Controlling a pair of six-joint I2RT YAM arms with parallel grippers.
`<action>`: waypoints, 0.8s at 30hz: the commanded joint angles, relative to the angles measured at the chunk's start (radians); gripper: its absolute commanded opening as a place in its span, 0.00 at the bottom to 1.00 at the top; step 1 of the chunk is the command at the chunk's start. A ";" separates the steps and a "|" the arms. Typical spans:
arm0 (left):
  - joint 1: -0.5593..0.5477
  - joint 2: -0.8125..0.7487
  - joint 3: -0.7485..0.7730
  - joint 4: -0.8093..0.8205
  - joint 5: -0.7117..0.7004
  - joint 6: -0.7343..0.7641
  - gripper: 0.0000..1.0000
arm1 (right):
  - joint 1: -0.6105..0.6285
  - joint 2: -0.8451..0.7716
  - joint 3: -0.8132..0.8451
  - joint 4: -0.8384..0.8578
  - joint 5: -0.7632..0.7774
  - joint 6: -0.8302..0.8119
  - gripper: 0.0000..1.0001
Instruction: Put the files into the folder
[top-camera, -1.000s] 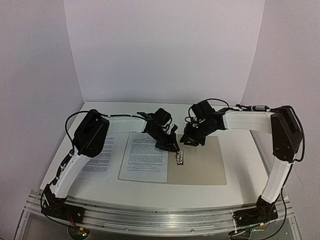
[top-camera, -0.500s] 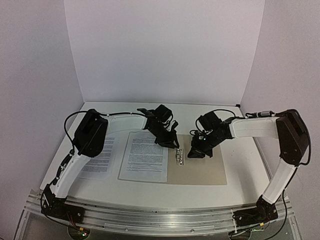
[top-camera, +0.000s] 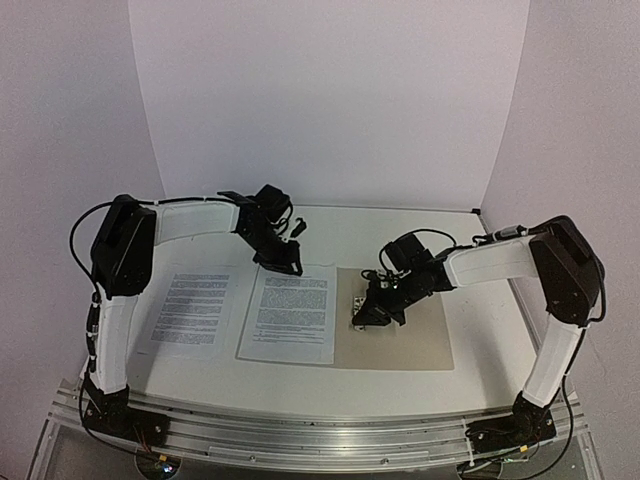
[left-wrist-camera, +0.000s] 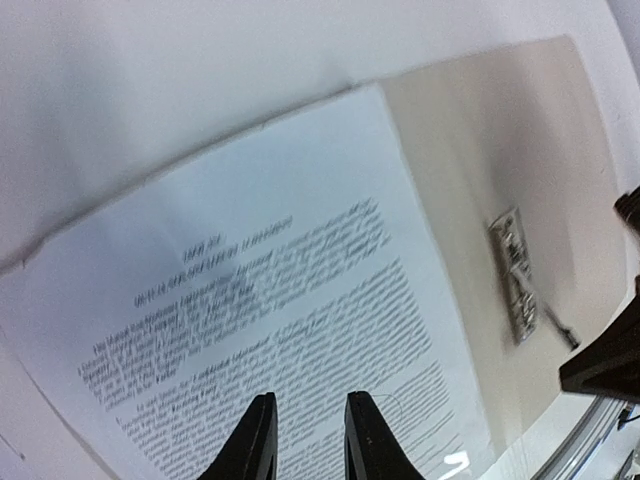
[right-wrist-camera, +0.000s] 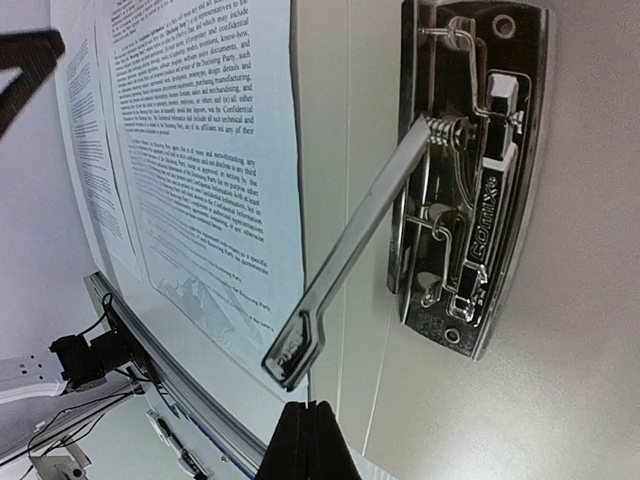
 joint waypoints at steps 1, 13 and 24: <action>-0.027 -0.064 -0.168 -0.017 0.004 -0.020 0.24 | 0.006 0.016 0.006 0.071 -0.039 0.035 0.00; -0.030 -0.069 -0.333 0.056 -0.026 -0.057 0.22 | 0.005 0.036 0.058 0.114 0.115 0.070 0.00; -0.026 -0.057 -0.339 0.070 -0.058 -0.014 0.22 | -0.045 0.146 0.208 0.115 0.176 -0.044 0.00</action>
